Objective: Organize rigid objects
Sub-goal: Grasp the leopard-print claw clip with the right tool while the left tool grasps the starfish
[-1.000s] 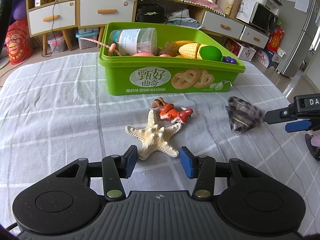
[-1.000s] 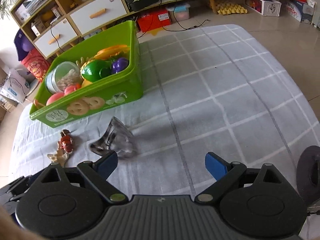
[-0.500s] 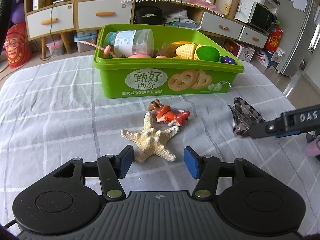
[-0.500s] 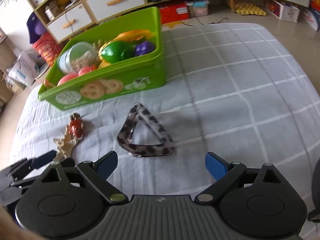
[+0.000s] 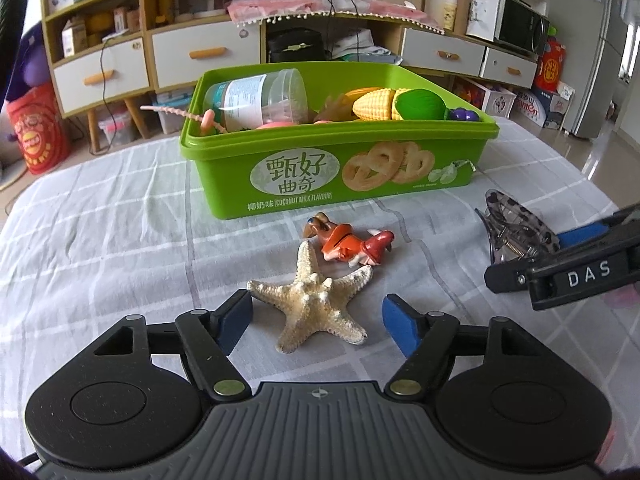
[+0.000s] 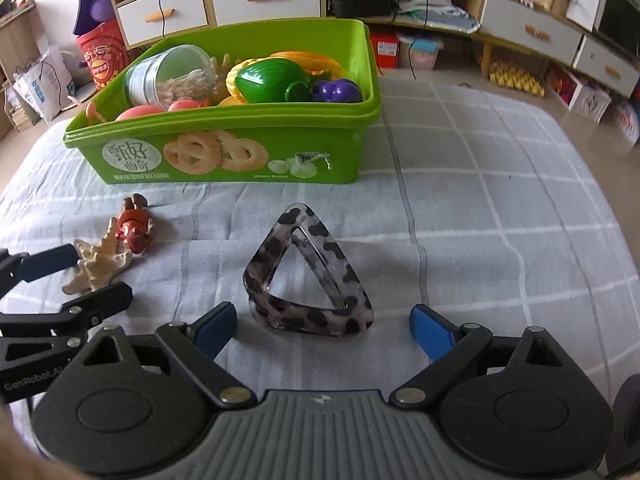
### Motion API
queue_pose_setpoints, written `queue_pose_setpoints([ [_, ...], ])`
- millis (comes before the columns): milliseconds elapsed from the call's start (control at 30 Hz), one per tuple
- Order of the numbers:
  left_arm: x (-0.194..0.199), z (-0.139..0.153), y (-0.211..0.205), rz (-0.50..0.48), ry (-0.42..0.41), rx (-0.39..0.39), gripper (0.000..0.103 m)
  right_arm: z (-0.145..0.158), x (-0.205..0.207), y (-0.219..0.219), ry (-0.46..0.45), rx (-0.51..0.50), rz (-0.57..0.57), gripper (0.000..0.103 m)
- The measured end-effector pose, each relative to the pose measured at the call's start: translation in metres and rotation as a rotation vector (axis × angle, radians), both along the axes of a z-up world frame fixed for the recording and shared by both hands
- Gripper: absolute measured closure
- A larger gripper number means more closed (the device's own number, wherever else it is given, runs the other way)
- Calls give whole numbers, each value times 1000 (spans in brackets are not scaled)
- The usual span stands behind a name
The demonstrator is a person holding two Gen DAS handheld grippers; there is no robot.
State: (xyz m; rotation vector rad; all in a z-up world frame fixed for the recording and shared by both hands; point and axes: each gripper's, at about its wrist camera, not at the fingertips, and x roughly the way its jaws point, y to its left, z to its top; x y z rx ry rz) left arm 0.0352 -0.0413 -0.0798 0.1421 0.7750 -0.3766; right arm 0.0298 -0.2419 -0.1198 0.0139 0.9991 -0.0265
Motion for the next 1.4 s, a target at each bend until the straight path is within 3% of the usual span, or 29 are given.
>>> queue_pose_setpoints([
  [167, 0, 0, 1, 3, 0, 1, 34, 2, 1, 1, -16, 2, -3, 39],
  [367, 2, 5, 4, 11, 22, 0, 55, 5, -1, 5, -41, -2, 30, 60],
  [433, 2, 6, 4, 8, 29, 0, 60, 7, -2, 6, -43, -12, 35, 60],
  [767, 0, 12, 4, 12, 54, -27, 63, 14, -4, -1, -44, 36, 12, 60],
  [800, 0, 14, 4, 11, 54, -32, 65, 16, -4, -2, -44, 45, 8, 65],
  [833, -1, 15, 4, 9, 56, -36, 66, 17, -4, -3, -42, 54, 7, 76],
  [867, -1, 16, 4, 10, 56, -40, 67, 17, -3, -5, -33, 70, 6, 77],
  [933, -1, 18, 3, 11, 60, -46, 74, 18, -3, -7, -24, 99, -10, 77],
  [1400, 0, 34, 9, 24, 68, -113, 75, 29, -2, -20, -31, 198, -56, 77],
])
